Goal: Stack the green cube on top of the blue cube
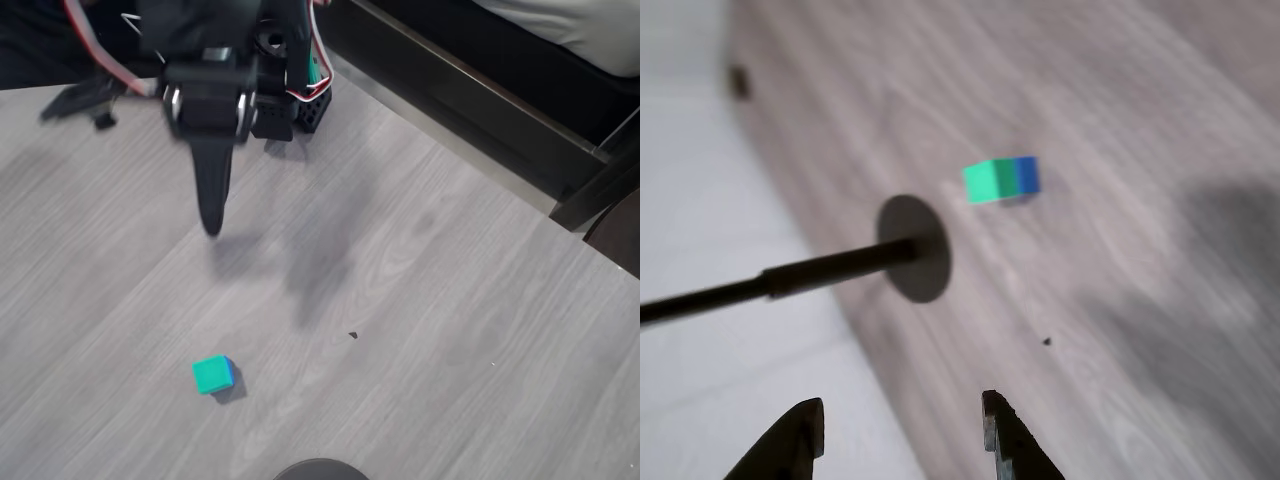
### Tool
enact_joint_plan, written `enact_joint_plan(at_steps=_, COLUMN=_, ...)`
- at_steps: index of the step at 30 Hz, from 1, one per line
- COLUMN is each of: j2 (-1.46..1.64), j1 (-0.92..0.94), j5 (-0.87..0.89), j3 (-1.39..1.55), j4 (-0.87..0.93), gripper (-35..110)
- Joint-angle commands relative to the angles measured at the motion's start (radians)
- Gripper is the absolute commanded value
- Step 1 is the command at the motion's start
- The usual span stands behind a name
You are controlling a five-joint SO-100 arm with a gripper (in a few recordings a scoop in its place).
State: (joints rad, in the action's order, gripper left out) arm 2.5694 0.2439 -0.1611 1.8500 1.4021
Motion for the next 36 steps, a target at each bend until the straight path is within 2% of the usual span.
enact_joint_plan(at_steps=1, j2=0.617, j1=0.008, j5=0.069, j3=0.486, j4=-0.170, gripper=0)
enact_joint_plan(at_steps=4, j2=0.765, j1=-0.011, j5=0.060, j3=0.644, j4=-0.144, gripper=0)
enact_joint_plan(at_steps=18, j2=0.765, j1=-0.100, j5=0.029, j3=0.940, j4=-0.143, gripper=0)
enact_joint_plan(at_steps=27, j2=0.765, j1=-0.112, j5=0.031, j3=1.138, j4=-0.272, gripper=0)
enact_joint_plan(at_steps=31, j2=0.765, j1=-0.176, j5=0.041, j3=1.236, j4=-0.321, gripper=0)
enact_joint_plan(at_steps=36, j2=0.767, j1=-0.264, j5=0.106, j3=1.243, j4=-0.298, gripper=0)
